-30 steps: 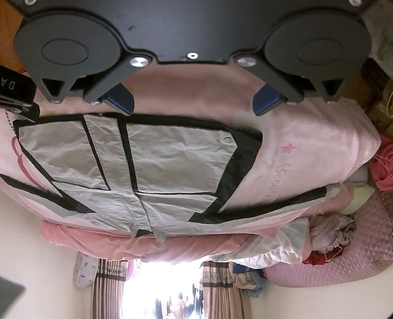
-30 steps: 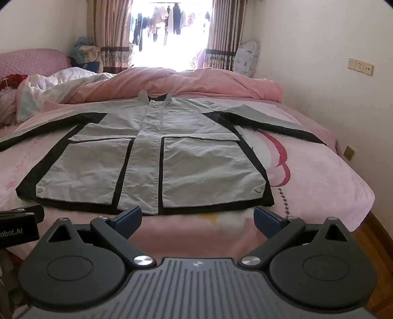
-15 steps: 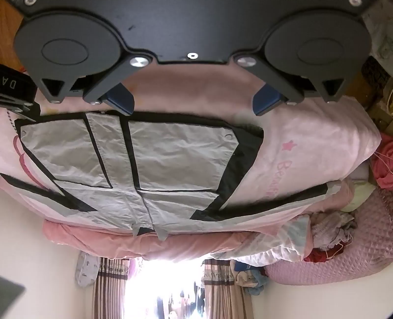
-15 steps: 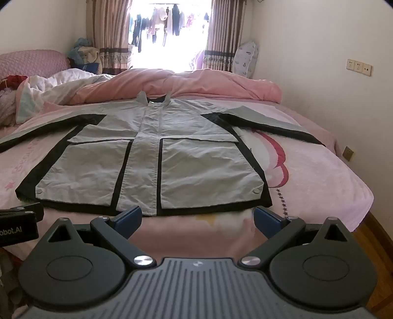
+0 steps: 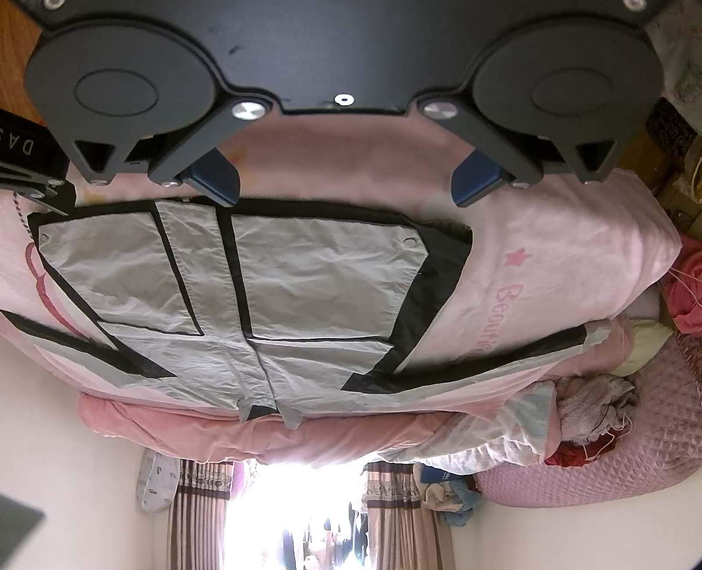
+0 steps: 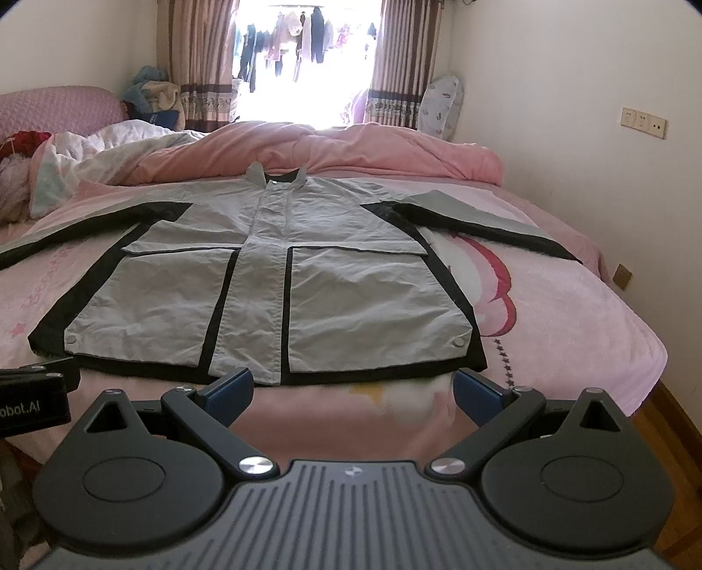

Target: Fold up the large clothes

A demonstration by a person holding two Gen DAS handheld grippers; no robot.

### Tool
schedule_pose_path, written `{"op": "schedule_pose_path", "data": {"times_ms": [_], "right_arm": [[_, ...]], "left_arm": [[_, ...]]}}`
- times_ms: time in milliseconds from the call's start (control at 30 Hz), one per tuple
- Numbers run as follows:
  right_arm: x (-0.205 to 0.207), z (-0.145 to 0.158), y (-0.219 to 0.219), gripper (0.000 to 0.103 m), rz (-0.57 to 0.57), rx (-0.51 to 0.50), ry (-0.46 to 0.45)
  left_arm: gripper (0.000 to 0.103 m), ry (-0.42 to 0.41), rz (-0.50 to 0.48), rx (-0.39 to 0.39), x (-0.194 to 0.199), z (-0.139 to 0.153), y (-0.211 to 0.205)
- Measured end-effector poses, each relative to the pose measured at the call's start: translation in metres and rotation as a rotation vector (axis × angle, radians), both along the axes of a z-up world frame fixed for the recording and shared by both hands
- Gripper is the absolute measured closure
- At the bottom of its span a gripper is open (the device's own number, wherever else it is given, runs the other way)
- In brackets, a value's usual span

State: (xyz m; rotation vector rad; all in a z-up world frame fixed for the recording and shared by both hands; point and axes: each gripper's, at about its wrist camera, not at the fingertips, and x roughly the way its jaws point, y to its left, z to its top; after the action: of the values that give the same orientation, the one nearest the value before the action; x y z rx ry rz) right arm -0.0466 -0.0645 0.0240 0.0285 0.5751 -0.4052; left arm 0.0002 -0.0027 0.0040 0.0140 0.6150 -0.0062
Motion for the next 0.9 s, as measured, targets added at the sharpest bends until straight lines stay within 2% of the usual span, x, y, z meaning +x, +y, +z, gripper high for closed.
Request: {"op": "schedule_pose_path", "data": {"times_ms": [900], "right_arm": [[0.0009,-0.0059,0.0031,0.000,0.004,-0.005,0.005]], "left_arm": [[0.000,-0.001,-0.007,0.002,-0.0023,-0.0006,-0.0007]]}}
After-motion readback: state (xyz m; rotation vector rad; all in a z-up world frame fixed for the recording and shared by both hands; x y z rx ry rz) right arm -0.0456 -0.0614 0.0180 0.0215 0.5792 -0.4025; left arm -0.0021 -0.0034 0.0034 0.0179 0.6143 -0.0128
